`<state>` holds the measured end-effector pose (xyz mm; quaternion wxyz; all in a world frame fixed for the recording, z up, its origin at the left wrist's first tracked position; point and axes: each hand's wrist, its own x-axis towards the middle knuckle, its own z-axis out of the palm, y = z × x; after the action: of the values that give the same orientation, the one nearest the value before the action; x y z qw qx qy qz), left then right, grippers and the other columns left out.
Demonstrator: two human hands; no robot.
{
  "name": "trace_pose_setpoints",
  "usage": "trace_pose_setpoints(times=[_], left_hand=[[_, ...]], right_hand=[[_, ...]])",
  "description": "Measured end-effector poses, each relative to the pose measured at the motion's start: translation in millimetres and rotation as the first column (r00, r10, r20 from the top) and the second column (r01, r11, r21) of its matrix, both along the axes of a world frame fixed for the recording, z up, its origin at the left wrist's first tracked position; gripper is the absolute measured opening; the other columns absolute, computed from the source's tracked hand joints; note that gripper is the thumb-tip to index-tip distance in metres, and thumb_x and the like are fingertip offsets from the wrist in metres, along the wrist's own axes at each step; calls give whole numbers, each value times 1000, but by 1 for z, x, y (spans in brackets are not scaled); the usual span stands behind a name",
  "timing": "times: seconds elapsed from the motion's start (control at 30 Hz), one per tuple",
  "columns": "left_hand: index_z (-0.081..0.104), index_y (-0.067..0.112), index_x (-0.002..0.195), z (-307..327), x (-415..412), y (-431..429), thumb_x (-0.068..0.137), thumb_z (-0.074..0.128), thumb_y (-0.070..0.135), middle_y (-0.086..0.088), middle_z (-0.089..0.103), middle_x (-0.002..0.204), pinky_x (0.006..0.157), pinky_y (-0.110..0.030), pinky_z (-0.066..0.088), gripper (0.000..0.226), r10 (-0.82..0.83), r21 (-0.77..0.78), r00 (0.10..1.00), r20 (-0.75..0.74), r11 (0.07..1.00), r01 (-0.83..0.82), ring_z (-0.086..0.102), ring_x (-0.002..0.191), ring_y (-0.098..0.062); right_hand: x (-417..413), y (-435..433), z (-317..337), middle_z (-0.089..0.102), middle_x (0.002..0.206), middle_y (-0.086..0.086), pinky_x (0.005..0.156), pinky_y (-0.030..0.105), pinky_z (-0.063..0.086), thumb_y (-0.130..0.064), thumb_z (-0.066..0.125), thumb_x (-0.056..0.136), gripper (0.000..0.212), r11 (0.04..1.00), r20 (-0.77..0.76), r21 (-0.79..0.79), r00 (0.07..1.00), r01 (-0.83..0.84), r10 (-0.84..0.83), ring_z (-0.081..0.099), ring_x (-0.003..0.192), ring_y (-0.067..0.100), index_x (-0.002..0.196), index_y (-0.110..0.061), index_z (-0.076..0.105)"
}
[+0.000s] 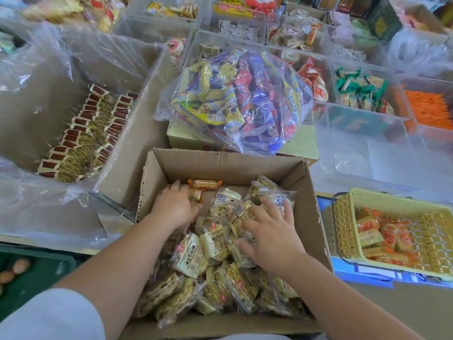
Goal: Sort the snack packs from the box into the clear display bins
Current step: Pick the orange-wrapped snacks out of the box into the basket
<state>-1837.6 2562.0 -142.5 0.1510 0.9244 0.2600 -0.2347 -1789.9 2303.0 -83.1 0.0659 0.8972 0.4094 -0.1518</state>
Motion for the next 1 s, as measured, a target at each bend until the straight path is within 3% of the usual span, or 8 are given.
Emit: trace_pose_setpoints(times=[0.07,0.17,0.27,0.4,0.5,0.6,0.73,1.0], left_hand=[[37,16,155,-4,0,-2,93,46,71,-14,40,158,115,-48,39,84,-21,-25,994,-106,1000,18,42,140,-38],[46,15,149,1,-9,-11,92,42,71,-15,45,151,110,-51,41,80,-107,2,974,-197,994,110,46,134,-37],[47,16,147,12,-30,-22,95,34,67,-13,45,149,113,-54,35,75,-117,-40,975,-189,993,112,46,134,-36],[40,18,153,27,-68,-38,95,29,73,-12,37,157,114,-50,36,81,-15,-157,993,-120,988,-4,38,142,-34],[23,20,161,37,-90,-47,95,26,76,-8,26,166,120,-46,31,86,29,-206,998,-57,978,-40,26,151,-29],[20,24,162,43,-109,-51,95,31,77,0,26,166,120,-40,30,86,81,-250,997,12,965,-75,26,150,-22],[18,27,162,42,-125,-56,92,33,80,5,21,166,120,-36,26,89,123,-275,991,48,956,-105,21,151,-19],[22,28,161,32,-130,-58,88,30,84,6,30,160,119,-38,29,93,150,-291,986,76,949,-122,25,145,-19]], right_hand=[[2,7,5,51,137,-7,118,65,-8,-74,16,90,64,1000,36,-12,999,-6,6,17,150,31,112,-39,66],[11,22,14,56,130,-3,119,63,-2,-68,28,95,55,999,35,-39,999,-32,33,22,146,33,110,-34,68],[26,48,18,57,129,1,119,55,18,-62,38,96,50,994,16,-38,995,-100,100,35,139,32,122,-29,65],[47,103,5,52,131,4,106,45,43,-52,50,96,49,989,-171,87,977,-116,129,48,126,28,135,-22,55],[60,148,-17,50,138,10,107,45,44,-46,56,95,56,991,-269,92,955,-101,122,49,128,33,142,-17,48],[62,178,-45,50,140,14,106,45,45,-50,62,91,67,996,-294,16,951,-91,92,50,128,36,147,-18,43],[46,193,-81,46,135,15,102,48,44,-66,66,81,85,991,-197,-63,975,-116,102,47,124,38,148,-23,37],[35,209,-105,42,125,10,95,45,42,-79,65,66,87,940,-80,-34,939,-339,335,43,118,34,139,-35,50]])
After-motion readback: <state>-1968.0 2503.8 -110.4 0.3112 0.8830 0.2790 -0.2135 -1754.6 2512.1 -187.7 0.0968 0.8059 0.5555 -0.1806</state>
